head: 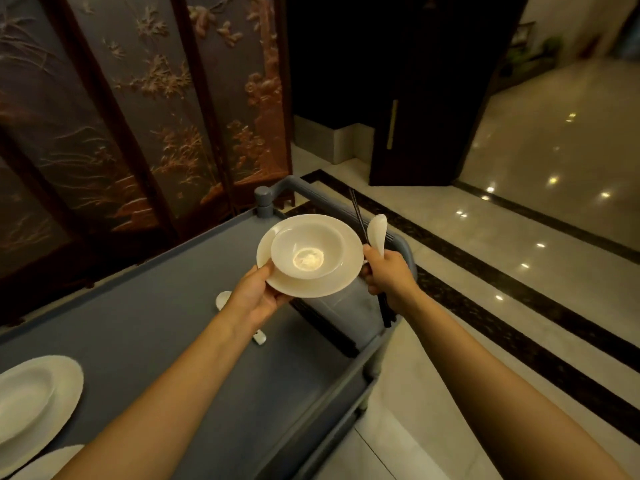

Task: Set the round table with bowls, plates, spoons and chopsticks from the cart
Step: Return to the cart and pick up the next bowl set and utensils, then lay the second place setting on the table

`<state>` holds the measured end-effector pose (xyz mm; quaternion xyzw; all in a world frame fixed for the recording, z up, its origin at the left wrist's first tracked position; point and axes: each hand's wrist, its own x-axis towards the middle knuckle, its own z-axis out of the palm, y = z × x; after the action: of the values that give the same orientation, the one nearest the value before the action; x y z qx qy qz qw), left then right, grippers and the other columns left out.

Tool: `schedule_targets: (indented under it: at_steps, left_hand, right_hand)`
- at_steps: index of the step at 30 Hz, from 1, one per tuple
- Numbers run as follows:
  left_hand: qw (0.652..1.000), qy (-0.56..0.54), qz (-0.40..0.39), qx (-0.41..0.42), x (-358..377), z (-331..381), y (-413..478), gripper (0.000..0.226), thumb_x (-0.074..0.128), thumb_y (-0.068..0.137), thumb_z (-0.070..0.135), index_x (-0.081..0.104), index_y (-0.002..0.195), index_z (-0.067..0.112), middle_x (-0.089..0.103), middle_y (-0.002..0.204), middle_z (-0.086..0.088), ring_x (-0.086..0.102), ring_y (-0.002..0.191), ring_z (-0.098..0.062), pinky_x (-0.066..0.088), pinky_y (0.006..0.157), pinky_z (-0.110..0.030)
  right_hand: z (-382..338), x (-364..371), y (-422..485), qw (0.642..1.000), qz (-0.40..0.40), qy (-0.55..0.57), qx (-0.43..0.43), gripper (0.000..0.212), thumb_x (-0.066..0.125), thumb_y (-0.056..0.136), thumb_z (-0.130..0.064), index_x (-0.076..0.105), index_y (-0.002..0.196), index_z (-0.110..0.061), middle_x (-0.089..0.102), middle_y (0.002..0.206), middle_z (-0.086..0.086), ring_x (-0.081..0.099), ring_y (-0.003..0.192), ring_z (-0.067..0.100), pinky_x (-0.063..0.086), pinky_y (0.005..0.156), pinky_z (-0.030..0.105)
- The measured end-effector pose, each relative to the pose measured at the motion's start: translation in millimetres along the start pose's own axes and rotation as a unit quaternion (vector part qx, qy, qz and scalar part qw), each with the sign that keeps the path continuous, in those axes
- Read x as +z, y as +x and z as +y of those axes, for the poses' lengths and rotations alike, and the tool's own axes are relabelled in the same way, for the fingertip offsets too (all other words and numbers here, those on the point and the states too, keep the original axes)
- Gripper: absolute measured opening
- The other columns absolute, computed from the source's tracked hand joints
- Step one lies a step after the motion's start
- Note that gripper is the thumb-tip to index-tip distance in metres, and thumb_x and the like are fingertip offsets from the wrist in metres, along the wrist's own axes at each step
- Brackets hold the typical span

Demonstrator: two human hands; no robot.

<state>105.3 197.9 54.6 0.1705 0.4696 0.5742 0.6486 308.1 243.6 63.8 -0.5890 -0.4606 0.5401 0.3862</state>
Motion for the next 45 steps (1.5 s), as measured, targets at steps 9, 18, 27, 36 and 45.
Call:
schedule_targets:
  at_steps: [9,18,27,36,45]
  left_hand:
    - [0.985,0.077,-0.128,-0.091,48.0,-48.7,-23.4,0.040,0.049,0.095,0.021,0.044,0.134,0.018,0.062,0.102,-0.009,0.062,0.089,-0.024,0.057,0.049,-0.031]
    - [0.940,0.136,-0.251,-0.188,124.8,-124.5,-70.5,0.044,0.048,0.095,0.023,0.040,0.139,0.021,0.057,0.123,-0.014,0.061,0.095,-0.027,0.056,0.059,-0.041]
    - [0.878,0.205,-0.349,-0.254,228.7,-206.3,-122.0,0.043,0.054,0.093,0.020,0.045,0.134,0.013,0.061,0.108,-0.012,0.063,0.091,-0.028,0.058,0.049,-0.037]
    - [0.805,0.253,-0.435,-0.315,327.9,-303.8,-200.1,0.038,0.049,0.095,0.020,0.042,0.132,0.015,0.057,0.109,-0.016,0.060,0.096,-0.034,0.057,0.058,-0.047]
    - [0.740,0.290,-0.485,-0.363,413.3,-396.4,-284.2,0.025,0.048,0.096,0.018,0.048,0.120,0.015,0.059,0.104,-0.016,0.061,0.091,-0.033,0.057,0.051,-0.047]
  right_hand:
    - [33.0,-60.0,-80.8,0.982,0.191,-0.006,-0.003,0.028,0.050,0.093,-0.030,0.058,0.097,-0.004,0.052,0.074,0.008,0.048,0.059,0.015,0.042,0.052,0.026]
    - [72.5,-145.2,-182.6,0.934,0.356,-0.011,0.032,0.022,0.049,0.095,-0.028,0.056,0.098,-0.007,0.052,0.075,0.008,0.048,0.062,0.016,0.043,0.052,0.025]
    - [102.0,-245.2,-278.8,0.876,0.480,0.021,0.049,0.009,0.049,0.093,-0.017,0.054,0.096,-0.009,0.049,0.070,0.002,0.046,0.056,0.012,0.039,0.046,0.023]
    - [138.2,-352.4,-371.4,0.809,0.581,0.029,0.078,0.009,0.048,0.092,-0.017,0.054,0.095,-0.011,0.049,0.068,0.005,0.044,0.055,0.016,0.038,0.045,0.026]
    - [168.6,-439.1,-465.8,0.738,0.668,0.019,0.090,0.008,0.048,0.092,-0.015,0.053,0.095,-0.010,0.047,0.065,0.000,0.043,0.054,0.014,0.034,0.044,0.025]
